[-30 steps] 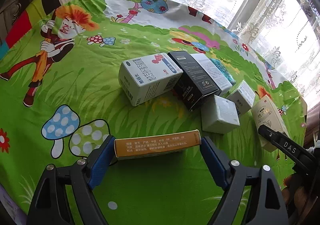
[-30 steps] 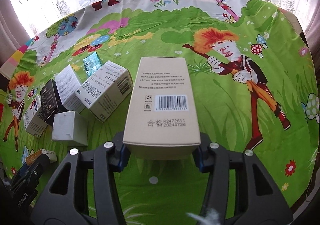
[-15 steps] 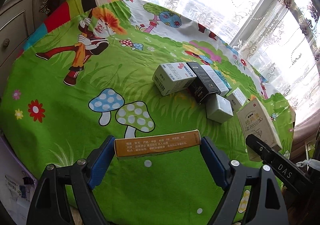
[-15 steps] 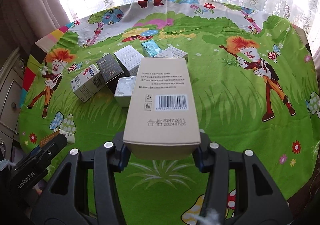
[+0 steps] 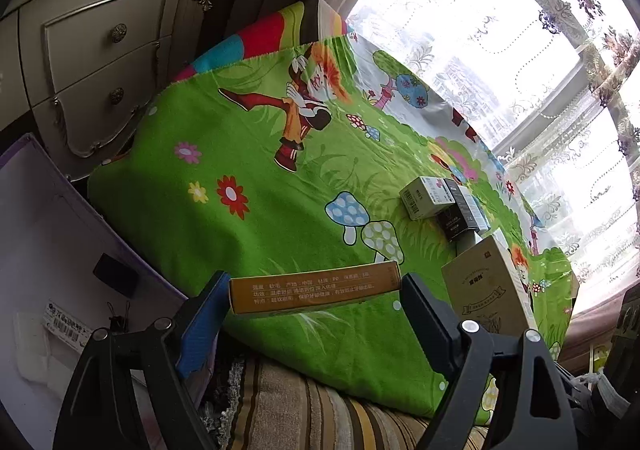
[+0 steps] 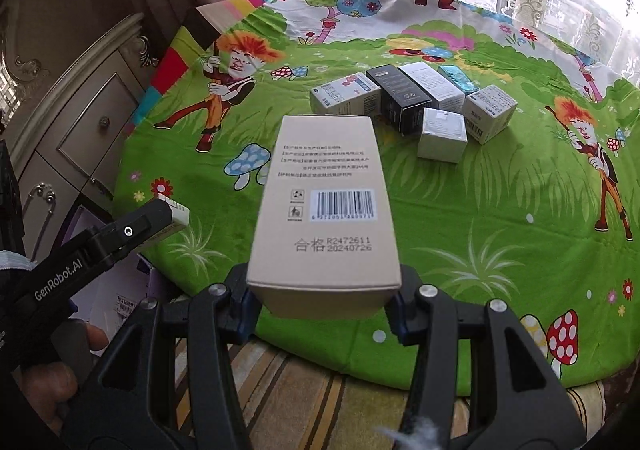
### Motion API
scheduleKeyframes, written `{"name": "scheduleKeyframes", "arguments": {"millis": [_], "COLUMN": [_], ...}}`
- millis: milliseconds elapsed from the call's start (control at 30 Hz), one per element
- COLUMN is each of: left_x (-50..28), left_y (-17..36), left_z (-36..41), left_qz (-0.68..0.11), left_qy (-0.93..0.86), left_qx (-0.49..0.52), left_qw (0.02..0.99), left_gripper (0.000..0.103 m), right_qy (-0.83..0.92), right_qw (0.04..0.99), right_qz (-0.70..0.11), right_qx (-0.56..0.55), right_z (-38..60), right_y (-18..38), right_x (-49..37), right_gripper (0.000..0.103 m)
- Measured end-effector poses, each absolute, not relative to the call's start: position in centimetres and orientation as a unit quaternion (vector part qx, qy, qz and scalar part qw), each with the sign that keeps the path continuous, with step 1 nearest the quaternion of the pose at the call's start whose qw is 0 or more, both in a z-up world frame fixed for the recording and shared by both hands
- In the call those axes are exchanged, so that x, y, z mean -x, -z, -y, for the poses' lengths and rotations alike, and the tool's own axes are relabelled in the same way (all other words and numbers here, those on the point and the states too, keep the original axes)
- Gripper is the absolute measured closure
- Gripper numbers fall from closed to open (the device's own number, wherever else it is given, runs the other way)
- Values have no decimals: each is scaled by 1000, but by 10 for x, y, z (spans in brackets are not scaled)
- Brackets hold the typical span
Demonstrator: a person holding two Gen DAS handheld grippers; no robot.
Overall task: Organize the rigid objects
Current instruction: 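Carry both boxes over the purple box and open the left gripper to drop the orange box, then open the right gripper to drop the tan barcode box into the purple box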
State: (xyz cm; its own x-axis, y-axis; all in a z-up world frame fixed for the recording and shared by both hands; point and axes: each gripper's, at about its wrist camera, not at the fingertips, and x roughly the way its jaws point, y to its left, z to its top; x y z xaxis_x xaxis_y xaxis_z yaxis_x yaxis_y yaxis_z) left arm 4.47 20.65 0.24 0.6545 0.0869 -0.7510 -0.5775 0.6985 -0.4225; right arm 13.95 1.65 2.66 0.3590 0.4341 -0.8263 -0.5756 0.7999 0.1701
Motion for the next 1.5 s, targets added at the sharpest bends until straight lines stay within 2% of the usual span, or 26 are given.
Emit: {"name": "scheduleKeyframes", "arguments": {"millis": [500,1000,1067,1133,1233,1500], "left_x": [62,76,75,75,77,77], "left_y": [40,66,70,73,74,62], "left_z": [-297,-319,-320,-320,-319,-317], "left_qz": [-347,-359,-366,-370,-372,-364], "left_qy": [-294,-293,-291,-294,-296,-302], "left_qx": [413,444,449,452,452,443], "left_qw": [789,767,762,756,755,762], "left_gripper": [17,16,15,14,13,11], "right_qy": [-441,-452,-449,-447,-447,-450], "right_qw": [732,696,696,695,696,696], "right_qz": [-484,-495,-496,-498,-498,-502], "right_qx": [186,258,263,263,261,249], "right_z": [-127,-160,-160,-160,-159,-155], "right_y": [-12,11,13,14,13,11], "right_x": [-39,-11,-10,-11,-11,-12], "right_gripper": [48,48,46,37,30,27]}}
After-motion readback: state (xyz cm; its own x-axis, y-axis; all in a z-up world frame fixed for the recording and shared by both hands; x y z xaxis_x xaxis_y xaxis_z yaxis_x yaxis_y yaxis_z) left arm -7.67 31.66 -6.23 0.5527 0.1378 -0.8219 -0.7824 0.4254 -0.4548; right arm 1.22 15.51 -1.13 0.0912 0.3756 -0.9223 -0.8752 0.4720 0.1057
